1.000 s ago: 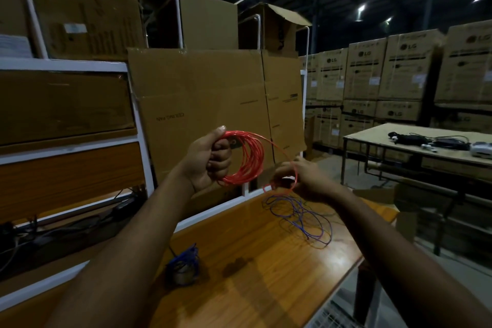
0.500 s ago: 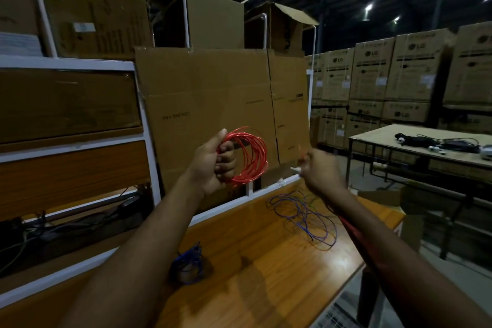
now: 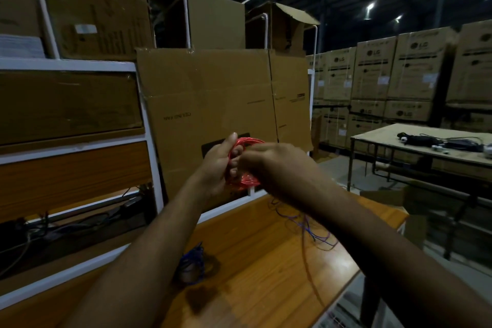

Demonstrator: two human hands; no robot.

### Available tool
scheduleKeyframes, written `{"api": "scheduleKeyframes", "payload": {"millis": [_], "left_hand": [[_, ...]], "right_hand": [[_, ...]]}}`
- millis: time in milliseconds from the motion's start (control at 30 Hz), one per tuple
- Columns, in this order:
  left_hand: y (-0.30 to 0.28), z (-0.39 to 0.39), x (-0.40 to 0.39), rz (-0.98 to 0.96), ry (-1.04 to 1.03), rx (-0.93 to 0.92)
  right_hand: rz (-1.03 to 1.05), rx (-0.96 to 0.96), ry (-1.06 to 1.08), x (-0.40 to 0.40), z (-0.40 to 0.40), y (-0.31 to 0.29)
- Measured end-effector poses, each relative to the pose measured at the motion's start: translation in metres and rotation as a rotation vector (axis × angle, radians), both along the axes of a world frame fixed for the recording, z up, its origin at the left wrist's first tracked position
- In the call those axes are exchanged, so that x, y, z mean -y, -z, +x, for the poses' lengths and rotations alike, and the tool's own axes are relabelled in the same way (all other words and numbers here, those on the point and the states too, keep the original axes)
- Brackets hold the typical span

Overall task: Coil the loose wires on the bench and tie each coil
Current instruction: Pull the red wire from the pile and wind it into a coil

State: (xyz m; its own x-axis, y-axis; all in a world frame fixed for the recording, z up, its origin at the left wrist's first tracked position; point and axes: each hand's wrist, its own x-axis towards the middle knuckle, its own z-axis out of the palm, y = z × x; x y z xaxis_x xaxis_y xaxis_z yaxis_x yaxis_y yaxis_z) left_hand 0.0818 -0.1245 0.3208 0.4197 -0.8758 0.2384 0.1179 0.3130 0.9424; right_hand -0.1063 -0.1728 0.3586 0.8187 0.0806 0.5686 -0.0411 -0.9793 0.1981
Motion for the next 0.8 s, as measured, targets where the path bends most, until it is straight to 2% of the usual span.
{"api": "scheduleKeyframes", "payload": {"millis": [133,267,333,367,400,500,600,700,767,800], "left_hand": [[-0.004,-0.012,-0.002,0.040,0.093,0.029],[-0.015,-0.022,-0.013,0.079,0.283,-0.071],[-0.020,-0.022,-0.017,0.085,0.333,-0.064],[-0.022,-0.020,-0.020,0.080,0.350,-0.059],[-0.024,-0.017,-0.021,0.070,0.360,-0.058],[-0.027,-0.010,-0.024,0.027,0.359,-0.078],[-0.025,-0.004,-0.024,-0.016,0.336,-0.121],[-0.024,0.004,-0.022,-0.093,0.306,-0.211],[-0.025,0.006,-0.021,-0.150,0.264,-0.279],[-0.027,0.007,-0.020,-0.172,0.238,-0.305]], "right_hand": [[-0.074,0.231,0.093,0.025,0.015,-0.013],[-0.120,0.278,0.237,0.059,0.023,-0.023],[-0.117,0.253,0.217,0.070,0.023,-0.021],[-0.033,0.210,0.151,0.075,0.023,-0.017],[0.137,0.149,0.064,0.080,0.022,-0.013],[0.778,-0.079,-0.137,0.091,0.015,0.003],[1.143,-0.227,-0.279,0.096,0.005,0.029],[1.280,-0.363,-0.253,0.094,-0.003,0.049],[1.206,-0.479,-0.110,0.087,-0.008,0.058],[1.099,-0.534,-0.011,0.082,-0.007,0.064]]}}
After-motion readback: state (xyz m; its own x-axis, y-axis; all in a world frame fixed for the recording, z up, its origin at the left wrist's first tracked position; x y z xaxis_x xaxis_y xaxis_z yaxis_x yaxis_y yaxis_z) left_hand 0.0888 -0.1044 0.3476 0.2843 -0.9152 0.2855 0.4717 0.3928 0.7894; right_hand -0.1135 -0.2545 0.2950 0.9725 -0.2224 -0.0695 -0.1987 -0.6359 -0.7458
